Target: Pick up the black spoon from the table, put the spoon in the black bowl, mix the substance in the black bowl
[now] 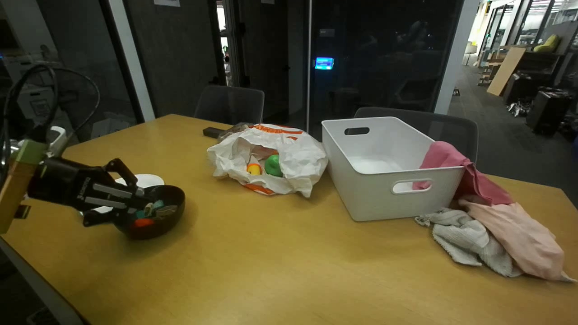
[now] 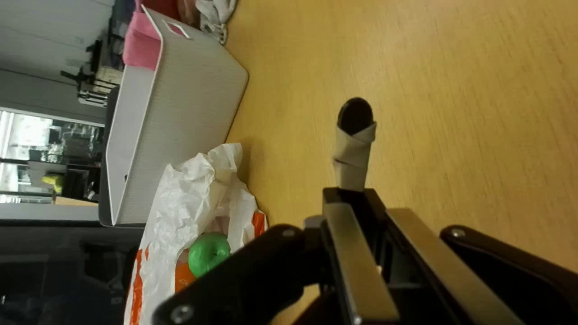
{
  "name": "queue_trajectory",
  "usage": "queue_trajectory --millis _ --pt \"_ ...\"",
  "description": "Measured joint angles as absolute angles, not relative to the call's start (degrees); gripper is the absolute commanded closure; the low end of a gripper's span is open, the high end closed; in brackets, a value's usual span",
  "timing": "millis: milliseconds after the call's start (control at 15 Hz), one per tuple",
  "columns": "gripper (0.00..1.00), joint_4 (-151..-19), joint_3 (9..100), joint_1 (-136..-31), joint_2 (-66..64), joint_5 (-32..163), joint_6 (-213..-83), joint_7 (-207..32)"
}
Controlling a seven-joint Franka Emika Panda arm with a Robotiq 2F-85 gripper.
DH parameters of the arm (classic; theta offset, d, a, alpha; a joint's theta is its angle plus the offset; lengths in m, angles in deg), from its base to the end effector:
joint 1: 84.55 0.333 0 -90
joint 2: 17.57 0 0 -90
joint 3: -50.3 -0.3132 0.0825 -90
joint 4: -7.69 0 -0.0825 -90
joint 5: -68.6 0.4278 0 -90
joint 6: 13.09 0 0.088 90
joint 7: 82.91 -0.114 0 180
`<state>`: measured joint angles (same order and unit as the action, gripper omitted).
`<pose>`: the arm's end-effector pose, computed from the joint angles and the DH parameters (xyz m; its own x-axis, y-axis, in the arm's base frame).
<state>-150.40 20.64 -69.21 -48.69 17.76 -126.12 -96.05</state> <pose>0.3178 0.2043 0.3333 0.6629 0.6887 -0.2936 0.5444 -0.1742 0.8205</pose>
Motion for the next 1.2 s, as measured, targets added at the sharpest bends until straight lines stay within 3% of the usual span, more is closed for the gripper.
queue_trajectory --millis 600,1200 --pt "0.90 -150.4 17.2 -55.9 -42.3 13.0 -115.8 -93.7" --pt "0.90 -150.4 20.7 -54.9 -40.8 3.2 -115.9 -95.6"
